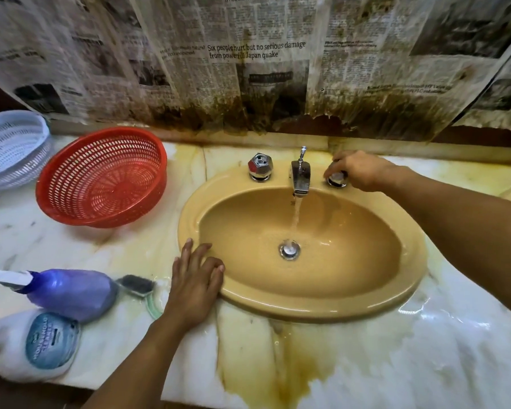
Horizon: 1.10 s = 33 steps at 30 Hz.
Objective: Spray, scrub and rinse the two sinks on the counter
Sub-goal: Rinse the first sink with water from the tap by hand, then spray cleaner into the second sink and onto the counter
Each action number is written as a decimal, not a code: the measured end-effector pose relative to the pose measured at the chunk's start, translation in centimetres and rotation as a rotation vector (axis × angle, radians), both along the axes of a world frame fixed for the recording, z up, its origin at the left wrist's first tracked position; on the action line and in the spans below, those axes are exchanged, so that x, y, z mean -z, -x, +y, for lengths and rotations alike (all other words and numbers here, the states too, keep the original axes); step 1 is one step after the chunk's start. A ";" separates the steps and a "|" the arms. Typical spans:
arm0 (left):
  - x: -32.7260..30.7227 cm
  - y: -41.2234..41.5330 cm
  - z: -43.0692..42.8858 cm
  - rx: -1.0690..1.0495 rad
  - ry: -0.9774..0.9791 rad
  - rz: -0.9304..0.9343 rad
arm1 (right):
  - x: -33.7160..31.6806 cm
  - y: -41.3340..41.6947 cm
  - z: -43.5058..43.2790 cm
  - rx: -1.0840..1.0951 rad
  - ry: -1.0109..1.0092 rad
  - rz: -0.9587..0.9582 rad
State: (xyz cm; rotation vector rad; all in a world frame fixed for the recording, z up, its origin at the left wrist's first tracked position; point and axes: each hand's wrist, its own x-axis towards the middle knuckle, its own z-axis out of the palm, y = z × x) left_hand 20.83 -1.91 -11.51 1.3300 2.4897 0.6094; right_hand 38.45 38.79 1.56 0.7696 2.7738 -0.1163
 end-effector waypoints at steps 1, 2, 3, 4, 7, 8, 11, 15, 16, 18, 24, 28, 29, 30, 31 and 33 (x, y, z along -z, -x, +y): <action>0.1 0.0 0.0 -0.001 0.000 -0.003 | 0.1 0.0 0.1 0.015 0.002 -0.004; 0.1 0.0 0.0 -0.001 0.005 -0.009 | 0.0 0.0 0.0 0.052 0.004 -0.008; 0.1 0.1 -0.1 0.000 0.012 -0.013 | 0.1 0.1 -0.1 0.095 0.002 -0.014; 0.1 0.1 0.0 0.003 0.018 -0.016 | 0.1 0.2 -0.2 0.128 -0.012 -0.017; 0.1 0.1 -0.1 0.009 0.019 -0.014 | 0.8 1.1 -0.6 0.245 -0.044 0.018; 0.1 0.1 -0.1 0.009 0.016 -0.015 | 1.0 1.5 -0.7 0.307 -0.044 0.057; 0.0 0.0 0.0 0.005 0.017 -0.021 | 1.4 2.6 -1.1 0.535 0.050 0.142; 0.0 0.0 0.0 0.000 0.025 -0.031 | 1.8 3.4 -0.8 0.748 0.158 0.271; -0.1 0.0 0.0 -0.003 0.029 -0.035 | 2.0 3.6 -0.7 0.785 0.161 0.298; -0.3 0.0 0.1 -0.004 0.043 -0.045 | 2.4 3.8 -0.9 0.855 0.154 0.345; -1.6 0.0 0.3 0.005 0.094 -0.098 | 3.7 2.8 -3.7 0.948 0.177 0.517; -3.4 0.1 0.7 0.020 0.185 -0.208 | 2.7 -0.2 -9.9 0.941 0.554 0.735; -4.4 -0.1 0.5 0.002 0.165 -0.289 | 2.2 -0.9 -12.0 0.934 0.619 0.754; -5.3 -0.4 0.3 -0.037 0.096 -0.385 | 2.0 -1.7 -14.0 0.904 0.666 0.750; -6.2 -0.8 -0.3 -0.085 0.003 -0.458 | 1.9 -2.2 -16.0 0.855 0.697 0.739; -7.9 -1.8 -2.3 -0.202 -0.173 -0.489 | 1.7 -3.2 -19.6 0.774 0.706 0.742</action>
